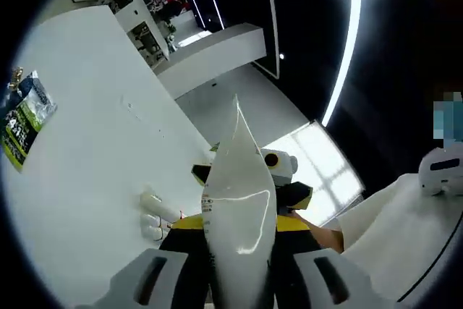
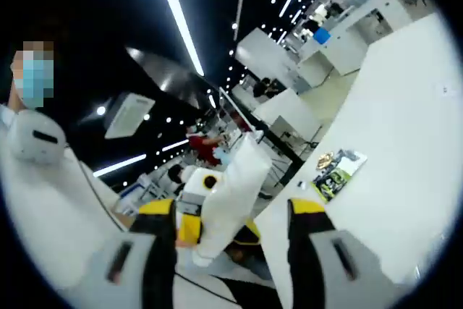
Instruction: Arrange the skincare products in the storage area until every visible bottle or jar stands upright without overlapping.
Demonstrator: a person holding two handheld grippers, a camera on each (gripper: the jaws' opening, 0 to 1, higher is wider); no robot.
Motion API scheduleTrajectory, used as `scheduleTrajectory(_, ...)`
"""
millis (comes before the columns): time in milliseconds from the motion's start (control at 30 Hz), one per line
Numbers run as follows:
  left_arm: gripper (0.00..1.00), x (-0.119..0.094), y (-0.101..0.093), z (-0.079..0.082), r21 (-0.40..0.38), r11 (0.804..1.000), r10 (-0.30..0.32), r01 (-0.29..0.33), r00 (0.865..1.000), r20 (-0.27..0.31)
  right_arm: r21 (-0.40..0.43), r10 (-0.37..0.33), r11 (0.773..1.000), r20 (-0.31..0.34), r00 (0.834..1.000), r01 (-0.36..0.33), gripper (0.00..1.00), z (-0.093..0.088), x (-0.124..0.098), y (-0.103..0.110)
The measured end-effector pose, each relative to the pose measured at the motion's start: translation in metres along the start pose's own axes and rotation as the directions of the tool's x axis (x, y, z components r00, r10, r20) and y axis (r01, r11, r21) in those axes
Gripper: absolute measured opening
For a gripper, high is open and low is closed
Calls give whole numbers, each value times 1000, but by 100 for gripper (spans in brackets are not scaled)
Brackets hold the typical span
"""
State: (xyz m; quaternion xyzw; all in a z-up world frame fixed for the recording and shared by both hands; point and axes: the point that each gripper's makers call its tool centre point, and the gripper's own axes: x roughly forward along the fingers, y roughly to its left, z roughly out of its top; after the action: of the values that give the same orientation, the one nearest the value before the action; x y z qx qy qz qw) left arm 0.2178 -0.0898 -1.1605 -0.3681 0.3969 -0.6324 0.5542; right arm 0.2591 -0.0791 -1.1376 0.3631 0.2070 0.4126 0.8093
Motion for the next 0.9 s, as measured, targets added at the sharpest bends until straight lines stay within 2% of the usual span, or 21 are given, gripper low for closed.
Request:
scheduleTrajectory(167, 31, 8, -15, -4, 38, 997, -59, 62, 996, -59, -19, 2, 1000, -9, 1000, -3, 42, 0, 10, 8)
scheduleTrajectory(233, 31, 8, -15, -2, 39, 997, -63, 65, 997, -49, 24, 34, 999, 7, 999, -34, 32, 3, 11, 15)
scheduleTrajectory(267, 31, 8, -15, -1, 39, 997, -64, 66, 997, -44, 45, 49, 998, 15, 999, -50, 31, 4, 11, 19)
scheduleTrajectory(333, 32, 6, -18, 5, 31, 995, -97, 98, 995, -36, 37, 28, 999, 21, 999, -29, 30, 7, 11, 19)
scheduleTrajectory(567, 31, 5, -24, 22, 36, 989, -141, 142, 990, -28, 4, 4, 1000, 58, 998, -4, 28, 25, 18, 20)
scheduleTrajectory(733, 31, 7, -29, 36, 60, 983, -170, 173, 984, -60, -23, -9, 1000, 88, 996, 11, 26, 41, 21, 21)
scheduleTrajectory(900, 31, 9, -28, 38, 62, 980, -186, 191, 979, -84, -22, -24, 999, 81, 996, 25, 24, 45, 21, 19)
